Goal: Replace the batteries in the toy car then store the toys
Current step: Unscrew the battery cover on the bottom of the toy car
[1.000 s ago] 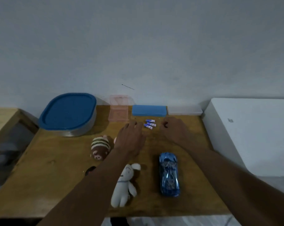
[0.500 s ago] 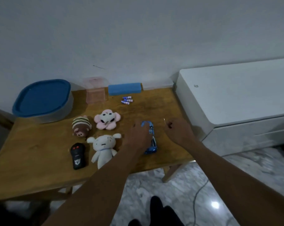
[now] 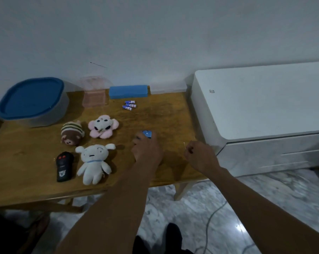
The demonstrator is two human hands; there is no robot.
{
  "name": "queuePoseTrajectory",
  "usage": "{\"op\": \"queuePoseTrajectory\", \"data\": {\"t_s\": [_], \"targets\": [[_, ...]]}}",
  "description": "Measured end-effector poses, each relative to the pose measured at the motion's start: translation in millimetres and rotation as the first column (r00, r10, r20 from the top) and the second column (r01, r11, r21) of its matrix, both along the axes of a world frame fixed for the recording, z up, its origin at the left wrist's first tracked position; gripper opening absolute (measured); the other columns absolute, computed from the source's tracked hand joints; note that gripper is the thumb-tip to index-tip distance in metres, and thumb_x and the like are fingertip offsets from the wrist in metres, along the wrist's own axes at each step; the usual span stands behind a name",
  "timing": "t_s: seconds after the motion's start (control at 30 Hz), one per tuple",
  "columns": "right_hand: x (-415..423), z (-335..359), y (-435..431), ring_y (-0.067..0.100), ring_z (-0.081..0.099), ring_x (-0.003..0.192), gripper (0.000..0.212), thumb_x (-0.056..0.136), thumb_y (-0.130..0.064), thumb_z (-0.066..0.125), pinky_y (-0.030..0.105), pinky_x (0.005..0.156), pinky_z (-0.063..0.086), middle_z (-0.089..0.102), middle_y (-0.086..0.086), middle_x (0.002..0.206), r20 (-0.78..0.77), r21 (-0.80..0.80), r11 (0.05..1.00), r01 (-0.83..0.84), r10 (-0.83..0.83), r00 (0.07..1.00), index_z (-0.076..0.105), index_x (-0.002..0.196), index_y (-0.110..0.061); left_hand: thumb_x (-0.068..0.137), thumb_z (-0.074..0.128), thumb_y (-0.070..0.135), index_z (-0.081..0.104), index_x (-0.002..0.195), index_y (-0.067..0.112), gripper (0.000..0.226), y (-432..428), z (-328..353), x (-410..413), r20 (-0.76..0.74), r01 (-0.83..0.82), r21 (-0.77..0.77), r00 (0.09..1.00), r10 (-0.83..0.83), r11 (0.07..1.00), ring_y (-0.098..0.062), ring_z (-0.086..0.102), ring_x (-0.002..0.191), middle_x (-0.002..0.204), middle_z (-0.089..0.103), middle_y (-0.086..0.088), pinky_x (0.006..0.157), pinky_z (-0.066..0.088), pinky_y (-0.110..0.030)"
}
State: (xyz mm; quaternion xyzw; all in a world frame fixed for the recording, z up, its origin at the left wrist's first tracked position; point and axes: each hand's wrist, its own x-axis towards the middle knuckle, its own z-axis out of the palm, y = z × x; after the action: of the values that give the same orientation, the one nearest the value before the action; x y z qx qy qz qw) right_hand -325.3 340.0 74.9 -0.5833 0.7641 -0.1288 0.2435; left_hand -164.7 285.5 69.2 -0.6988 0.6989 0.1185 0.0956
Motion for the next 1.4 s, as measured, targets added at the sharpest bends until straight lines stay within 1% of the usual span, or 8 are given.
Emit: {"op": "queuePoseTrajectory", "data": {"t_s": [0.43, 0.6, 0.8, 0.9, 1.0, 1.2, 1.3, 1.4], "targets": [[3.6, 3.4, -19.8, 0.017, 0.060, 0.074, 0.015, 0.093, -0.026, 0.053, 0.026, 0.064, 0.046, 0.067, 0.003, 0.084, 0.025, 0.025, 0.995, -0.096, 0.095, 0.995, 0.062, 0.084, -0.018, 0.086, 0.065, 0.042, 0.003, 0.151, 0.040, 0.089, -22.1, -5.4, 5.7, 0.043, -0.089, 0.105, 0.995, 0.085, 0.991, -0.033, 0.053, 0.112, 0.133, 0.041, -0.025, 0.070, 0.046, -0.037], [10.7, 11.3, -31.6, 0.017, 0.063, 0.077, 0.015, 0.092, -0.025, 0.054, 0.030, 0.067, 0.052, 0.066, 0.002, 0.082, 0.055, 0.003, 0.995, -0.105, 0.104, 0.993, 0.065, 0.088, -0.016, 0.081, 0.064, 0.037, 0.002, 0.150, 0.036, 0.093, -23.0, -0.8, 20.2, -0.069, -0.092, 0.121, 0.993, 0.101, 0.988, -0.034, 0.053, 0.110, 0.132, 0.043, -0.025, 0.082, 0.054, -0.043], [17.1, 13.1, -37.2, 0.015, 0.061, 0.070, 0.017, 0.092, -0.023, 0.055, 0.025, 0.059, 0.049, 0.066, 0.001, 0.076, 0.047, -0.031, 0.993, -0.111, 0.112, 0.993, 0.065, 0.080, -0.016, 0.079, 0.062, 0.022, 0.012, 0.146, 0.030, 0.085, -21.7, -4.0, 47.4, -0.348, -0.125, 0.066, 0.927, 0.140, 0.990, -0.027, 0.058, 0.094, 0.117, 0.058, -0.016, 0.069, 0.047, -0.037], [21.0, 15.5, -38.6, 0.013, 0.060, 0.068, 0.017, 0.092, -0.024, 0.055, 0.021, 0.054, 0.043, 0.066, 0.002, 0.076, 0.037, -0.022, 0.994, -0.110, 0.111, 0.993, 0.064, 0.079, -0.017, 0.078, 0.068, 0.021, 0.023, 0.145, 0.022, 0.080, -20.5, -7.4, 61.4, -0.629, -0.196, 0.044, 0.756, 0.180, 0.980, -0.023, 0.058, 0.096, 0.119, 0.058, -0.009, 0.075, 0.045, -0.033], [27.5, 25.3, -44.1, 0.016, 0.062, 0.071, 0.020, 0.093, -0.025, 0.054, 0.024, 0.059, 0.046, 0.067, 0.003, 0.078, 0.021, -0.025, 0.993, -0.115, 0.116, 0.993, 0.067, 0.083, -0.015, 0.082, 0.067, 0.011, 0.033, 0.142, 0.021, 0.069, -18.0, -0.1, 68.6, -0.851, -0.266, 0.191, 0.435, 0.295, 0.945, -0.018, 0.055, 0.102, 0.125, 0.054, -0.003, 0.082, 0.046, -0.032], [39.6, 61.3, -67.1, 0.016, 0.060, 0.068, 0.024, 0.093, -0.028, 0.053, 0.024, 0.055, 0.043, 0.066, 0.003, 0.074, 0.000, -0.137, 0.985, -0.106, 0.107, 0.994, 0.064, 0.077, -0.013, 0.084, 0.052, -0.002, 0.037, 0.138, 0.026, 0.063, -16.5, 21.8, 82.4, -0.873, -0.185, 0.488, -0.096, 0.479, 0.853, -0.041, 0.060, 0.107, 0.123, 0.057, -0.016, 0.085, 0.055, -0.055], [44.4, 83.6, -78.5, 0.015, 0.060, 0.070, 0.023, 0.093, -0.029, 0.053, 0.025, 0.060, 0.043, 0.066, 0.000, 0.077, -0.011, -0.210, 0.976, -0.060, 0.059, 0.998, 0.067, 0.083, -0.014, 0.087, 0.048, -0.002, 0.038, 0.138, 0.026, 0.058, -25.0, 31.7, 91.7, -0.836, -0.111, 0.528, -0.244, 0.492, 0.842, -0.045, 0.060, 0.106, 0.125, 0.057, -0.023, 0.085, 0.053, -0.056], [48.6, 103.3, -89.0, 0.015, 0.062, 0.075, 0.018, 0.093, -0.028, 0.054, 0.027, 0.070, 0.050, 0.069, 0.000, 0.086, -0.041, -0.273, 0.961, -0.038, 0.027, 0.999, 0.068, 0.092, -0.016, 0.093, 0.046, 0.001, 0.040, 0.134, 0.028, 0.050, -35.2, 47.0, 97.6, -0.824, -0.018, 0.520, -0.273, 0.496, 0.854, -0.038, 0.062, 0.099, 0.121, 0.059, -0.019, 0.076, 0.056, -0.048]]}}
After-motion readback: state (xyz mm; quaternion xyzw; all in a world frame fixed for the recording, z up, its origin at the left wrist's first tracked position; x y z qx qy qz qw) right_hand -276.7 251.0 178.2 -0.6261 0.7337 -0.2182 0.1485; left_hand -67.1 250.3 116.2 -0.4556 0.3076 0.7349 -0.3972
